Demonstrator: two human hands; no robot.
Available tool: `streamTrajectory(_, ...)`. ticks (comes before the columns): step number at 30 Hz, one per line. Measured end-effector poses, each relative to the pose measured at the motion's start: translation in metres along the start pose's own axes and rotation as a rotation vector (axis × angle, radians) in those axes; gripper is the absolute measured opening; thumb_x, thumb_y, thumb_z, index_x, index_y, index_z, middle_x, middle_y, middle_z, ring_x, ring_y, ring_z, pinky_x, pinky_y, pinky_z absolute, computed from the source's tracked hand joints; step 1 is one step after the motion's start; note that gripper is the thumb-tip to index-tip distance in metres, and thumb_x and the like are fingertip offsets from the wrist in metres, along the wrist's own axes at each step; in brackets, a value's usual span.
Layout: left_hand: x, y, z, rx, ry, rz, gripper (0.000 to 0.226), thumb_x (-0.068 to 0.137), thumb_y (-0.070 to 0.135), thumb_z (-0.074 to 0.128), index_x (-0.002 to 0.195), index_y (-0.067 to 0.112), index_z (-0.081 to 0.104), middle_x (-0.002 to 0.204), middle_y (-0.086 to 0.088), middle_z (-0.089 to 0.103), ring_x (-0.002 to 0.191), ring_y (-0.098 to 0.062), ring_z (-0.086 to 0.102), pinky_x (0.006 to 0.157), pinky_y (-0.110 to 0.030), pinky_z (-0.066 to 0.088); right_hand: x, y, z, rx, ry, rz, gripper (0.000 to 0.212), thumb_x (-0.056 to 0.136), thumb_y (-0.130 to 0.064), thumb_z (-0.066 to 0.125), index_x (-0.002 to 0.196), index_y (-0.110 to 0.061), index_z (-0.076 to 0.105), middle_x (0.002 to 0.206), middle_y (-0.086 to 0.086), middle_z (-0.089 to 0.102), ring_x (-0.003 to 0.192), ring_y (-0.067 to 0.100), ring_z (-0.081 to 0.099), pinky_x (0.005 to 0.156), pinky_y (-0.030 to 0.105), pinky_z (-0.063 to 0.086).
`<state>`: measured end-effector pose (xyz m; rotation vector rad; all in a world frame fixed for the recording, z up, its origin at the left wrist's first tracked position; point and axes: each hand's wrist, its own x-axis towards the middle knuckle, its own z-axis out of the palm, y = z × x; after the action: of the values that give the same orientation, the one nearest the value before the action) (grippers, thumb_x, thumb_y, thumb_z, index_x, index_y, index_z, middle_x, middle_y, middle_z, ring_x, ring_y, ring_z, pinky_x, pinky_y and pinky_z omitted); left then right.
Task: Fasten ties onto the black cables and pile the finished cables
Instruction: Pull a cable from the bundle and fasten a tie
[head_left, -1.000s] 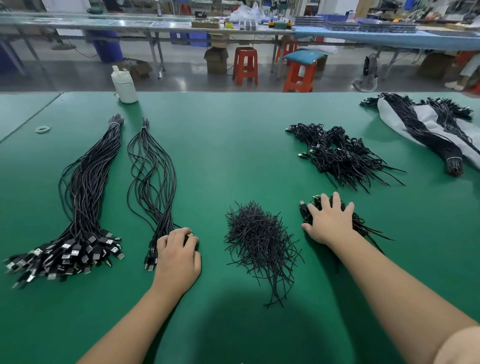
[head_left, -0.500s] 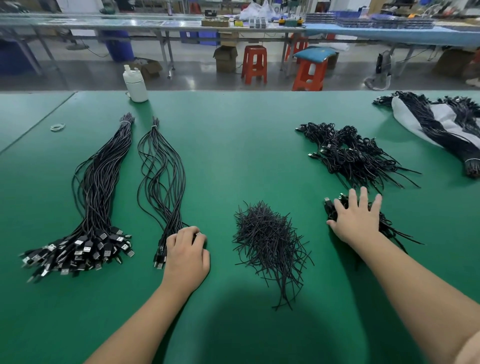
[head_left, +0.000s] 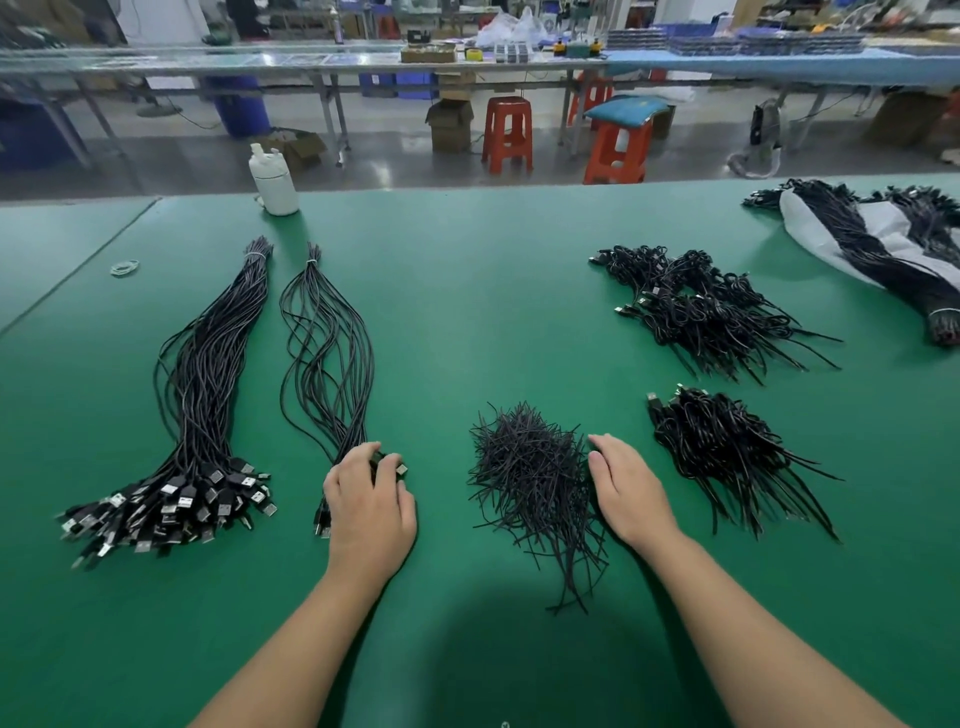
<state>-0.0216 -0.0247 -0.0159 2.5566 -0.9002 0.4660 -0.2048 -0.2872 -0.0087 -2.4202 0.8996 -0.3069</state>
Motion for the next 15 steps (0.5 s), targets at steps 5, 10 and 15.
streamTrajectory(5, 0.011, -0.002, -0.013, 0.004, 0.02, -0.286, 0.033, 0.095, 0.017, 0.054, 0.124, 0.004, 0.062, 0.13, -0.019, 0.051, 0.122, -0.036, 0.044, 0.099, -0.054, 0.033, -0.003, 0.0, 0.001, 0.031, 0.026, 0.015, 0.055, 0.103, -0.048, 0.026, 0.15, -0.021, 0.038, 0.152, -0.004, 0.044, 0.142, 0.012, 0.036, 0.117, 0.041, 0.033)
streamTrajectory(10, 0.047, -0.03, -0.036, -0.041, -0.301, -0.615, 0.028, 0.096, 0.034, 0.053, 0.116, 0.019, 0.067, 0.105, -0.007, 0.067, 0.098, -0.029, 0.059, 0.09, -0.04, 0.048, -0.003, 0.002, 0.005, 0.013, 0.03, 0.008, 0.059, 0.102, -0.054, 0.026, 0.151, -0.023, 0.035, 0.153, -0.005, 0.042, 0.143, 0.011, 0.034, 0.116, 0.038, 0.031)
streamTrajectory(15, 0.061, -0.038, -0.048, 0.009, -0.291, -0.558, 0.009, 0.092, 0.028, 0.062, 0.088, 0.021, 0.066, 0.077, 0.0, 0.065, 0.075, -0.025, 0.06, 0.063, -0.03, 0.045, -0.003, 0.004, 0.005, 0.022, 0.032, -0.007, 0.064, 0.099, -0.061, 0.024, 0.15, -0.025, 0.035, 0.152, -0.007, 0.042, 0.142, 0.009, 0.034, 0.115, 0.037, 0.031)
